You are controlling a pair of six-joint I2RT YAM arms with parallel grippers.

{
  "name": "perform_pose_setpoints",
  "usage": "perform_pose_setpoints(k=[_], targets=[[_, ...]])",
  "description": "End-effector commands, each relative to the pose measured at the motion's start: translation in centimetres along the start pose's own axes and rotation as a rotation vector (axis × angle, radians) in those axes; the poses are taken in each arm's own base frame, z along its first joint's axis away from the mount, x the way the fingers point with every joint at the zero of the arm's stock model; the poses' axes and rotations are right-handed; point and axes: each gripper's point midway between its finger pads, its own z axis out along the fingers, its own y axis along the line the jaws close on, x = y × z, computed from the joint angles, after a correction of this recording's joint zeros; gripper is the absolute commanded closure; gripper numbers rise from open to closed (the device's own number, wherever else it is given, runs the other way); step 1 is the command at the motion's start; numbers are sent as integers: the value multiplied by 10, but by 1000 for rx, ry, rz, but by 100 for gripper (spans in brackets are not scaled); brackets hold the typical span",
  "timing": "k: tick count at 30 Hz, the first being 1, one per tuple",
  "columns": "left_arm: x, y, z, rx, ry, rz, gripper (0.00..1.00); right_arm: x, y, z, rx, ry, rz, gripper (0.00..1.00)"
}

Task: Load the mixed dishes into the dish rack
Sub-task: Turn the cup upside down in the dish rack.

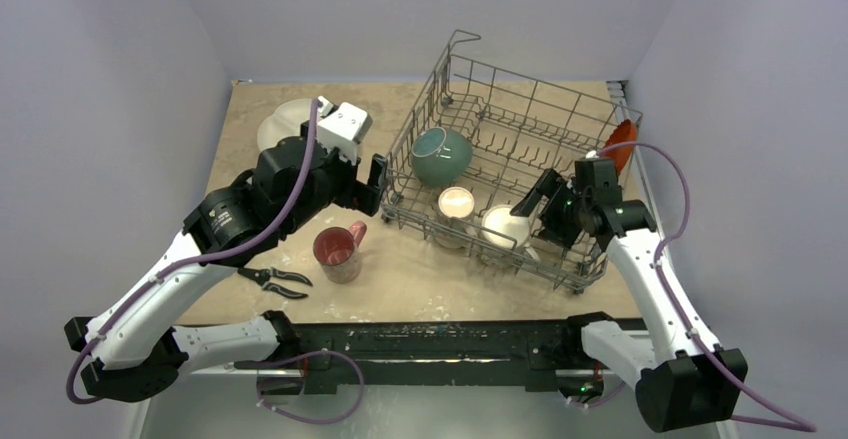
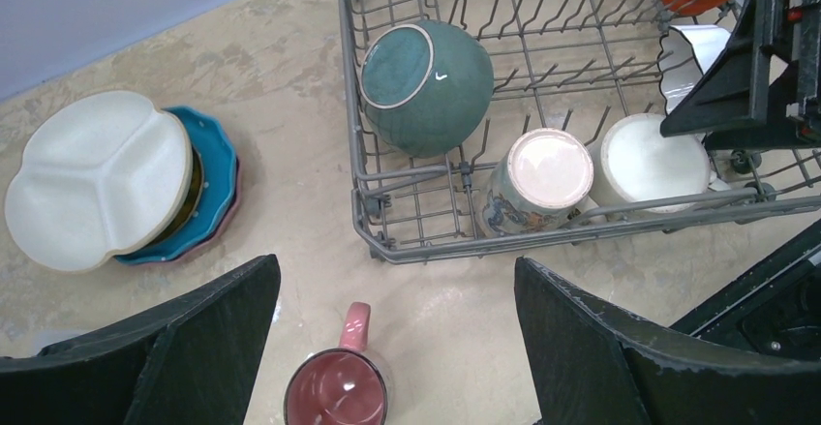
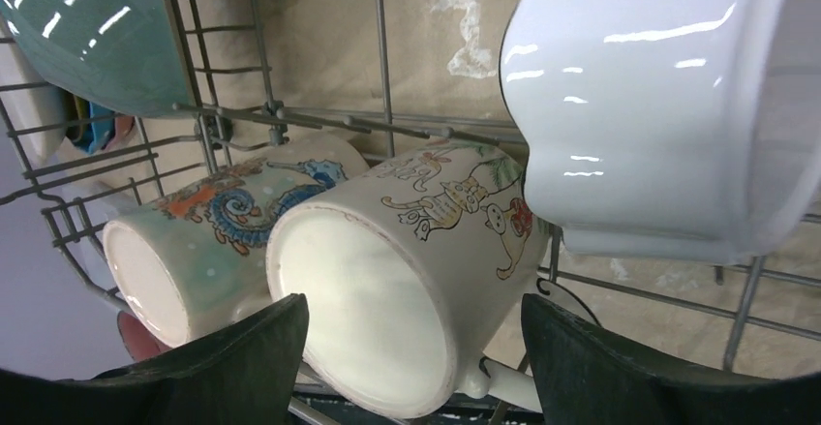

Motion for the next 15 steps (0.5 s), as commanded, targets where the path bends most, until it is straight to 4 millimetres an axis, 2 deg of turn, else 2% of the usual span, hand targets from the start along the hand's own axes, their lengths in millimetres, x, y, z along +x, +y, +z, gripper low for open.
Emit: perform_pose_setpoints(k=[1,7,11,15], targets=[[-12,1,-4,-3,-38,-46,11,-35,-5,-22,100,-138,-93,19],[-13,5,-6,-17,-43,-21,11,-46,-6,-21,107,-197,-108,20],[-13,5,-5,-16,-43,-13,11,-60,-24,-5,183,-241,-107,21],[-14,4,-5,-6,-42,-4,11,-77,-15,6,153,-285,-111,21]])
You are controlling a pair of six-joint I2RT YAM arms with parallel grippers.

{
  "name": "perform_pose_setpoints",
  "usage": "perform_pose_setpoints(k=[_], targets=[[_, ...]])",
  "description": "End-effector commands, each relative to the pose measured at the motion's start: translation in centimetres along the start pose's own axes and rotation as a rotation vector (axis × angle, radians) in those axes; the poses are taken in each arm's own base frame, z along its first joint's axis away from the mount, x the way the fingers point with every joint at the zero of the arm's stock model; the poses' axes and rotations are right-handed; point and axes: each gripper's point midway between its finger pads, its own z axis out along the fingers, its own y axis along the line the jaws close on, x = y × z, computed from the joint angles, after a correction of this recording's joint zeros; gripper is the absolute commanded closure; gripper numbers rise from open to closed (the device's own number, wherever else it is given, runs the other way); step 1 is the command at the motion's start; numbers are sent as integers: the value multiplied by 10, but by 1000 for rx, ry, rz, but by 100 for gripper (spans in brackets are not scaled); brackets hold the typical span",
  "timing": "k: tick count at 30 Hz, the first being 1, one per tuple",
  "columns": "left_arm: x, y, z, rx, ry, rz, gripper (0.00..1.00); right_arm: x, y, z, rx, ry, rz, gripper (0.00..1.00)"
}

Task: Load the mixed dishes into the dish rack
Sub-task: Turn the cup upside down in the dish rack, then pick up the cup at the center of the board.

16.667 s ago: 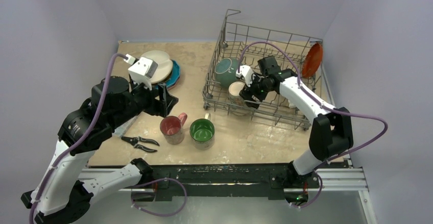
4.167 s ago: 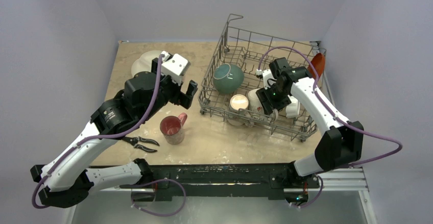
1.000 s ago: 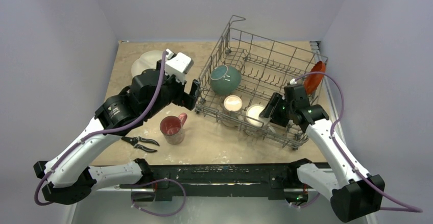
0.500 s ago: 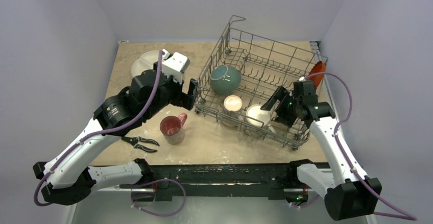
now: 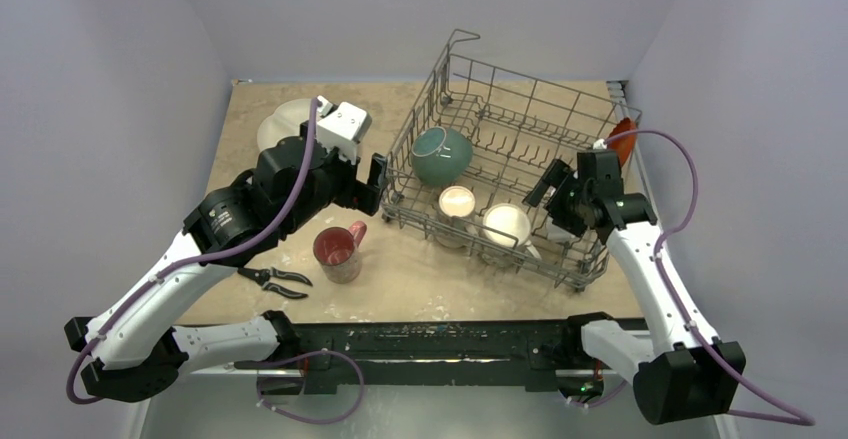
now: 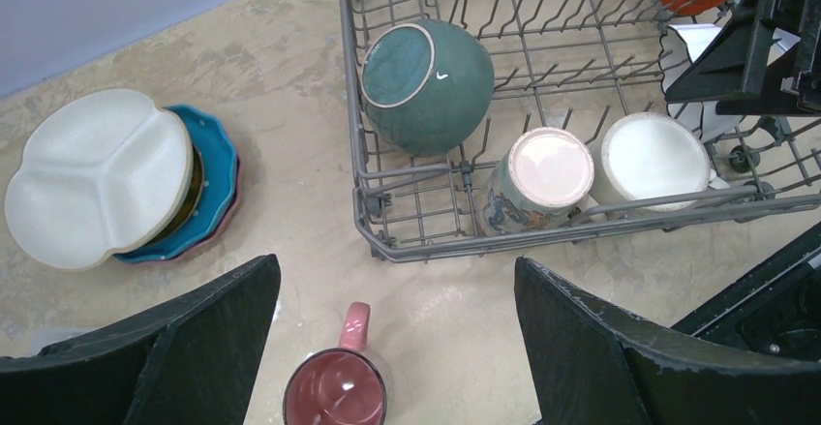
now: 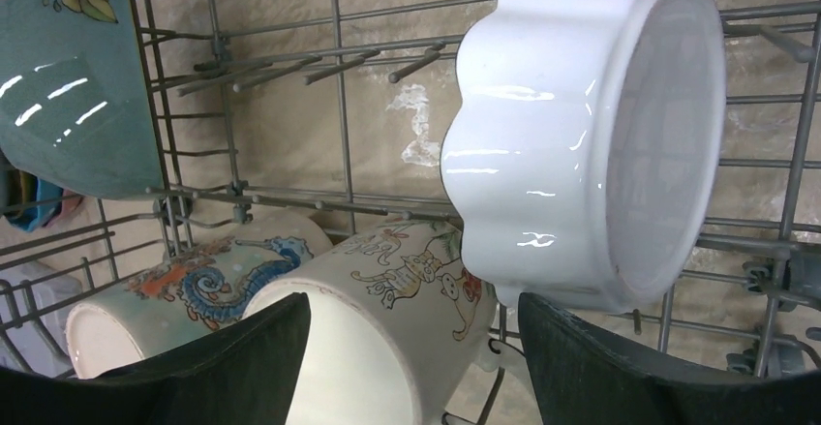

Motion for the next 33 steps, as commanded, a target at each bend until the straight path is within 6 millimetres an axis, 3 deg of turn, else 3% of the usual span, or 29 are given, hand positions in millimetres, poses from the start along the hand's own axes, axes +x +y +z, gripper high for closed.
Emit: perform_pose_setpoints(k=[1,7,16,24,30,33], targets=[[-14,3,-4,1,-39,10,11,-29,0,19,13,-110,-21,21],[-12,4,-3,-3,-34,18,11,-26,0,21,16,-77,-44,21],[-7,3,4,-2,-16,6,10,-16,-6,-17,55,-28,-76,19],[-6,7,5,-10,-3,-3,10,40,3,-12,-77,167,51,18],[-5,5,6,-5,6,-23,10,72,9,0,-182,289,88,16],[-6,6,4,-10,9,-33,10,79,18,-4,-240,336,94,15]])
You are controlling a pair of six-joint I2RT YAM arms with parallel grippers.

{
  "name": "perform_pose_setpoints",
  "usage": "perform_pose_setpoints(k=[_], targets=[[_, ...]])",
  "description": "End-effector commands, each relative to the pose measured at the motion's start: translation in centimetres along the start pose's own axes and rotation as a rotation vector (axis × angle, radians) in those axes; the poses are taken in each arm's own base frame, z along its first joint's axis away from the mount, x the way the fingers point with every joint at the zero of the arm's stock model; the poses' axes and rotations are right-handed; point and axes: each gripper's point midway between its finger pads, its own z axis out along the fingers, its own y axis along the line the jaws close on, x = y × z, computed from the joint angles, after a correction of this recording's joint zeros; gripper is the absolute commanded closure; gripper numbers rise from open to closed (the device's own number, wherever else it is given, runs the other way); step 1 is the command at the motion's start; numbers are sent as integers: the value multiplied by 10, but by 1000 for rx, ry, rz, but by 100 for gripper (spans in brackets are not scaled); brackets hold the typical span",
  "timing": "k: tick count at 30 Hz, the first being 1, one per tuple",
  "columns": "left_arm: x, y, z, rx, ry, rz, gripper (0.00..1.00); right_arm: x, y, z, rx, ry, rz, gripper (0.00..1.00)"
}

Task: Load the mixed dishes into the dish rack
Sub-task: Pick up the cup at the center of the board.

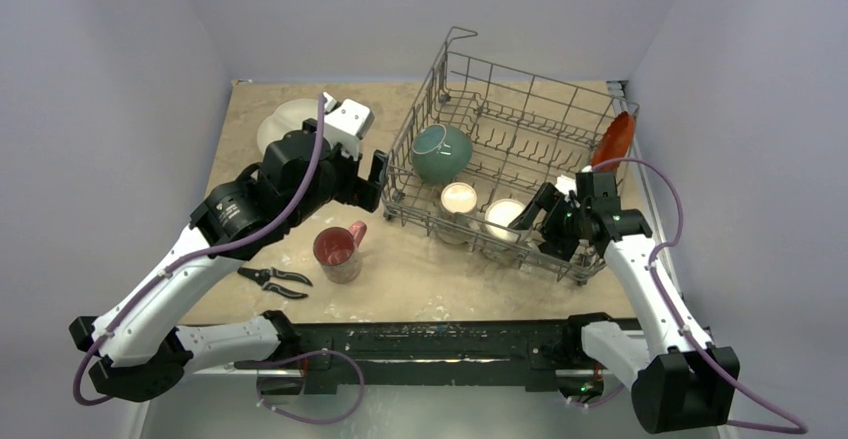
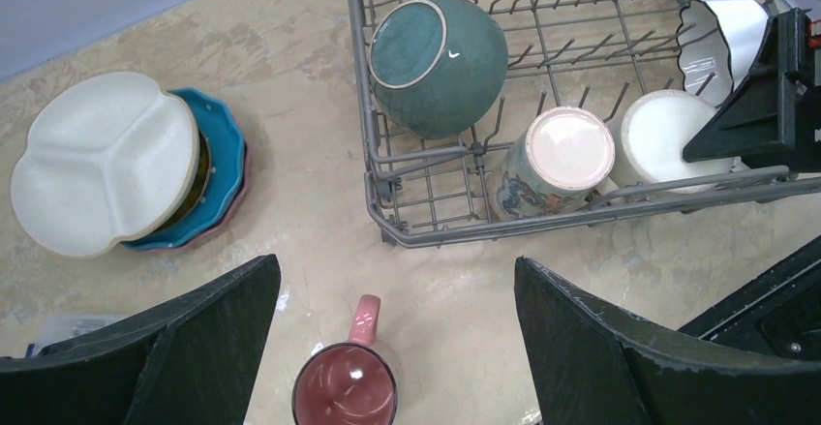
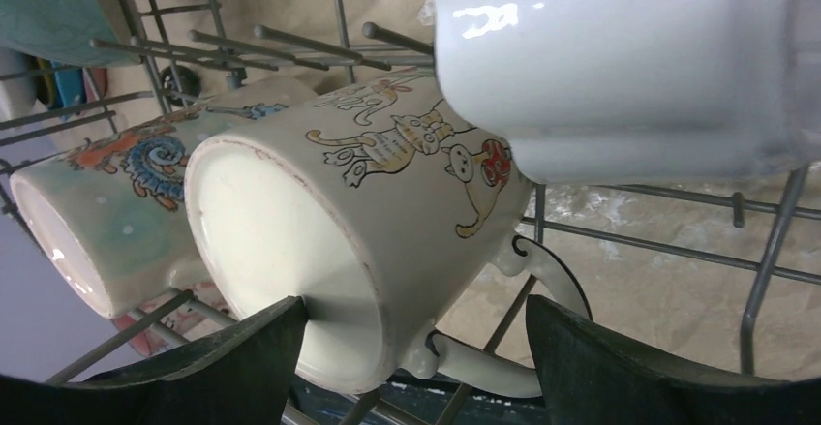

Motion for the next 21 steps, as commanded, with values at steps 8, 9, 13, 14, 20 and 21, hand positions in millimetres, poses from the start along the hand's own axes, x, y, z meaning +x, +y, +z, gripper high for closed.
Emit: perform_pose_setpoints(k=[8,9,13,14,20,21], targets=[[-5,4,-4,-29,12,-110,10,8,11,-8,-48,57,-35,12],[-3,6,-4,-43,22,-132,10,-1,7,-11,-5,21,-57,10],[13,25,-9,-139,77,-249,10,-48,15,-39,108,-129,-169,2],[19,30,-10,-160,95,-285,10,-56,21,-44,107,-140,-191,2],[68,50,-17,-263,201,-477,12,-57,44,-54,54,-53,-287,2],[77,51,-18,-280,220,-507,12,-54,48,-56,33,-45,-296,2]])
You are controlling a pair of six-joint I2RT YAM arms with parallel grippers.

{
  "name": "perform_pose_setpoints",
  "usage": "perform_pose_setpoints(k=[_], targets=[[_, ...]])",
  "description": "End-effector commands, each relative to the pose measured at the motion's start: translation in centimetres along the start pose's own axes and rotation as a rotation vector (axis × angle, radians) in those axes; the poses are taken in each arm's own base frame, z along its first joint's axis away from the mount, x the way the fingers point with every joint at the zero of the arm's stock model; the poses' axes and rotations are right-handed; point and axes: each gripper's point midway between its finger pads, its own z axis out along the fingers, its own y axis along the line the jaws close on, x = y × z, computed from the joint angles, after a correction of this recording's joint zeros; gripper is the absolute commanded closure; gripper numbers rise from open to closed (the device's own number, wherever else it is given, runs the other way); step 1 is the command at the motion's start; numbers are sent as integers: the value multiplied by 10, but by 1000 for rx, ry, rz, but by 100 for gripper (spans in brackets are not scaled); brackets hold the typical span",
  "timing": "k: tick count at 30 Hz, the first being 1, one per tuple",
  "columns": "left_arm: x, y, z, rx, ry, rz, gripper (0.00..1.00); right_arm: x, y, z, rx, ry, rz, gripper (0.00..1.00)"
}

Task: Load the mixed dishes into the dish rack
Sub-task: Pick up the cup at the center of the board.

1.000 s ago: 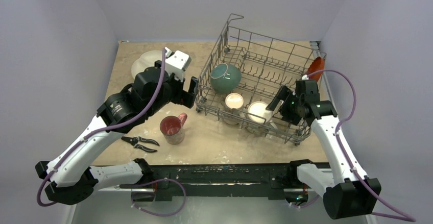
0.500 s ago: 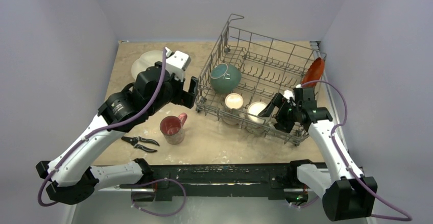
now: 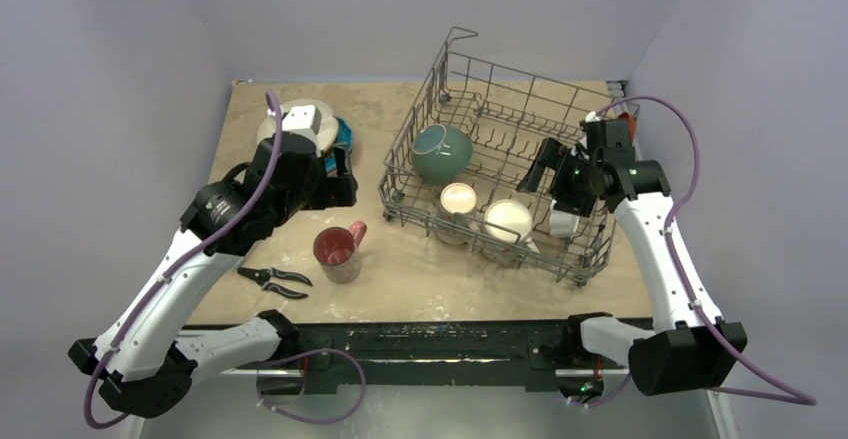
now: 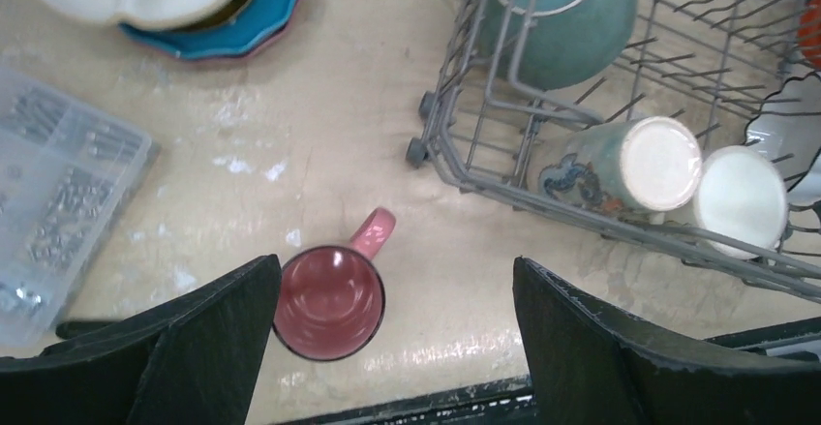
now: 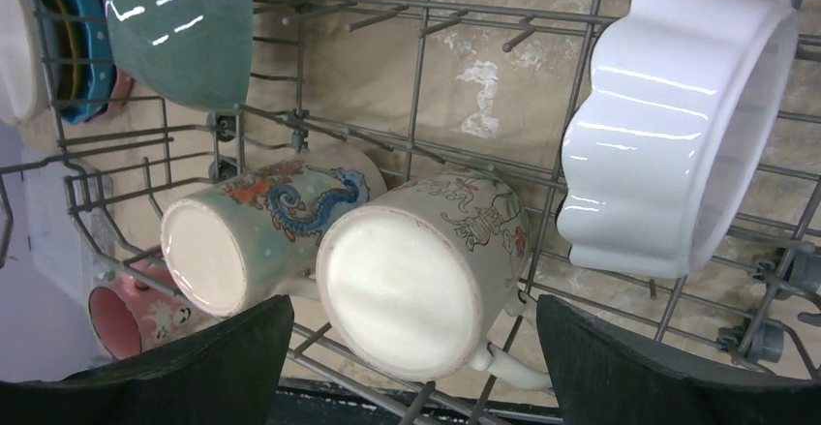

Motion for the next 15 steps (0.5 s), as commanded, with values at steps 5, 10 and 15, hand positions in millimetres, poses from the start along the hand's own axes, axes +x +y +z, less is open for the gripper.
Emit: perform_pose_setpoints(k=[5,10,15], targets=[[75,38,5,-158,180,-296,14,16,26,-32,-161,42,-89,2],[118,49,24,-259,305,-394,14,29,31,-48,-215,43,-110,2],[165,80,34,-478,383,-461,13,42,23,-49,-240,7,-169,2]])
